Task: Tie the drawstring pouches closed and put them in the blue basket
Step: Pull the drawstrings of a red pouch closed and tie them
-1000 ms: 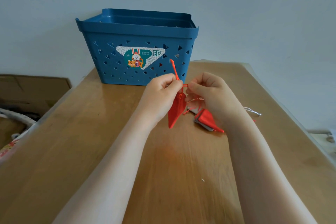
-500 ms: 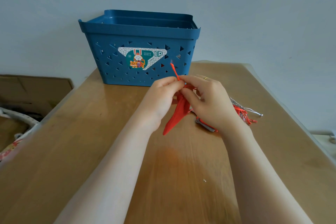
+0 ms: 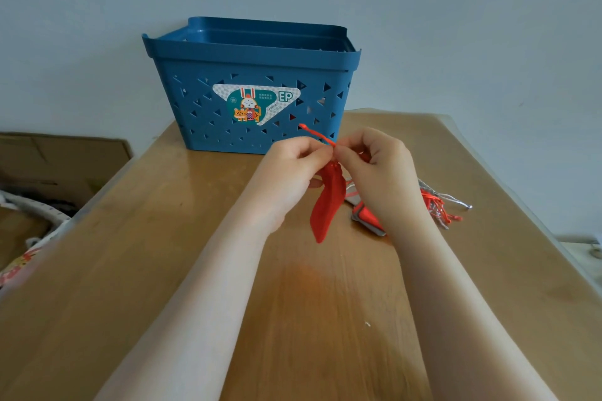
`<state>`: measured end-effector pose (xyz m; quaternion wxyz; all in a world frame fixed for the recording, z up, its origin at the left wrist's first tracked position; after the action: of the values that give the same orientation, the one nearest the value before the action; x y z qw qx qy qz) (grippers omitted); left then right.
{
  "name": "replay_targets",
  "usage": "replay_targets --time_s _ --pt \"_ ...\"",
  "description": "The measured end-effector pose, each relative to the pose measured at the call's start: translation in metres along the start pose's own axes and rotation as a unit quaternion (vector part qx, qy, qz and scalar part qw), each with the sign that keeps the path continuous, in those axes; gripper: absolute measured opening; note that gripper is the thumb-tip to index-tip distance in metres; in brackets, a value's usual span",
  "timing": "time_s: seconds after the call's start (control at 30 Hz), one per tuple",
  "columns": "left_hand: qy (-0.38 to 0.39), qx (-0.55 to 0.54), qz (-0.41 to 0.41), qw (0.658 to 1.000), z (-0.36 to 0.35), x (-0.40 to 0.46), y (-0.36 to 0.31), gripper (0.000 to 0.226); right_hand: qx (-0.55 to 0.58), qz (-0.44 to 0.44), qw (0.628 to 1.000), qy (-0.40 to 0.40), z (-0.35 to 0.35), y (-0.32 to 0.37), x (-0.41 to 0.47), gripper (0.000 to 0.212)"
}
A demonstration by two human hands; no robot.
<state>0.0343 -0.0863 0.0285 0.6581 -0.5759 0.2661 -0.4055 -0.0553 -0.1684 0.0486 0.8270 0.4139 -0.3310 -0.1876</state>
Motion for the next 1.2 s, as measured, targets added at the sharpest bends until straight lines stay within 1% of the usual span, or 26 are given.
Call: replay_targets --time_s 0.07,0.13,0.2,0.23,0.3,0.43,0.5,0.57,0.63,0.67,0.7,0.73,0.8,0.83,0.87,0.9,0.97,1.03,1.13,1.2 --pt "-0.002 0.035 -0.016 0.999 0.0 -0.001 -0.003 0.015 0.057 -0.027 0.998 -0.021 0.002 -0.006 0.0 0.019" --pt "-0.014 0.122 -0.046 0.991 0.002 -0.002 -0.008 0.009 0.093 -0.049 0.993 -0.046 0.003 -0.012 -0.001 0.02" --pt "-0.033 0.219 -0.072 0.973 0.003 -0.002 -0.015 0.006 0.106 -0.049 0.991 -0.061 0.004 -0.013 -0.002 0.019" --pt "-0.042 0.244 -0.078 0.966 0.004 -0.002 -0.017 0.006 0.094 -0.038 0.993 -0.066 0.004 -0.011 -0.002 0.019" --pt "-0.055 0.264 -0.087 0.959 0.007 -0.003 -0.022 0.006 0.039 -0.01 0.997 -0.067 0.006 -0.004 -0.002 0.017" --pt "-0.074 0.27 -0.095 0.955 0.013 -0.007 -0.028 0.012 -0.058 0.039 0.997 -0.04 0.001 0.009 -0.003 0.01" --pt "-0.079 0.261 -0.094 0.958 0.013 -0.008 -0.029 0.012 -0.119 0.071 0.99 -0.035 -0.001 0.015 -0.003 0.01" --pt "-0.09 0.265 -0.102 0.955 0.012 -0.008 -0.03 0.01 -0.192 0.082 0.978 -0.021 -0.006 0.018 -0.002 0.013" --pt "-0.101 0.299 -0.118 0.941 0.011 -0.008 -0.033 0.011 -0.248 0.074 0.966 0.012 -0.014 0.017 -0.001 0.017" --pt "-0.1 0.323 -0.124 0.933 0.01 -0.008 -0.034 0.013 -0.255 0.075 0.964 0.027 -0.018 0.017 -0.002 0.017" --pt "-0.096 0.344 -0.129 0.925 0.009 -0.008 -0.035 0.014 -0.242 0.073 0.967 0.039 -0.019 0.017 -0.003 0.015" --pt "-0.093 0.357 -0.134 0.92 0.008 -0.008 -0.036 0.014 -0.203 0.061 0.976 0.049 -0.019 0.015 -0.002 0.017" --pt "-0.097 0.358 -0.149 0.917 0.008 -0.01 -0.039 0.014 -0.052 0.002 0.996 0.072 -0.015 0.004 0.0 0.025" --pt "-0.102 0.35 -0.159 0.917 0.009 -0.011 -0.041 0.013 0.043 -0.03 0.995 0.088 -0.015 -0.004 0.0 0.027" --pt "-0.109 0.341 -0.17 0.918 0.009 -0.012 -0.042 0.012 0.136 -0.06 0.983 0.105 -0.016 -0.011 0.0 0.026" --pt "-0.116 0.331 -0.18 0.919 0.009 -0.012 -0.043 0.011 0.219 -0.084 0.964 0.123 -0.018 -0.016 -0.001 0.023" --pt "-0.131 0.317 -0.187 0.92 0.009 -0.014 -0.043 0.01 0.331 -0.117 0.924 0.15 -0.024 -0.022 -0.003 0.018" --pt "-0.143 0.295 -0.194 0.925 0.009 -0.016 -0.043 0.008 0.38 -0.132 0.902 0.156 -0.028 -0.023 -0.004 0.021" --pt "-0.146 0.297 -0.221 0.917 0.009 -0.018 -0.046 0.006 0.393 -0.134 0.898 0.146 -0.027 -0.022 -0.004 0.029" --pt "-0.133 0.303 -0.221 0.917 0.007 -0.017 -0.046 0.007 0.4 -0.134 0.897 0.132 -0.025 -0.022 -0.003 0.029"
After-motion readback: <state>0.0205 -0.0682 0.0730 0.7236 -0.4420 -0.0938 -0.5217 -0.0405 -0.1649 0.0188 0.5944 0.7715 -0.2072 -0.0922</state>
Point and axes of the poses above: each hand's wrist, its own x-axis towards the middle knuckle, its own z-axis out of the back of the hand, y = z × x, the point moved 7 cm from there along x, towards the middle knuckle, and after that the axes turned 8 degrees about y, right-handed, at the moved point
